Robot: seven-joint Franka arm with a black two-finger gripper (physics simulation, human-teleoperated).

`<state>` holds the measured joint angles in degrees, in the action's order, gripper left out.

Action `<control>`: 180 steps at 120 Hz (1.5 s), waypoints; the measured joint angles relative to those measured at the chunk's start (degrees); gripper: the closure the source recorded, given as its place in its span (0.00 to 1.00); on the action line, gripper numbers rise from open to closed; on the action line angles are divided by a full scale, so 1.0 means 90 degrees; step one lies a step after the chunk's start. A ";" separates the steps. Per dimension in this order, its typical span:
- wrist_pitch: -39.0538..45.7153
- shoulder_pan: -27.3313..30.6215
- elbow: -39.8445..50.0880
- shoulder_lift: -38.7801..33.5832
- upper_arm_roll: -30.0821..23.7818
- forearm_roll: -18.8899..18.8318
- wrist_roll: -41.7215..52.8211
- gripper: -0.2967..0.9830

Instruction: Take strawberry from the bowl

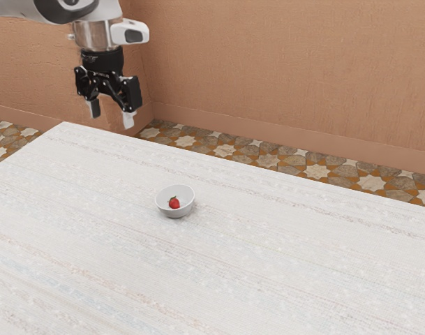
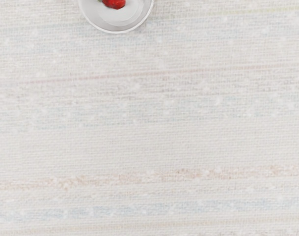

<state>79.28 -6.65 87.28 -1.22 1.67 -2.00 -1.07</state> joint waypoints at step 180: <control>0.4732 0.0161 0.1573 0.2476 0.0363 -0.0036 -0.5908 0.49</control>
<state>121.87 -5.20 101.43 21.06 4.94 -2.32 -54.24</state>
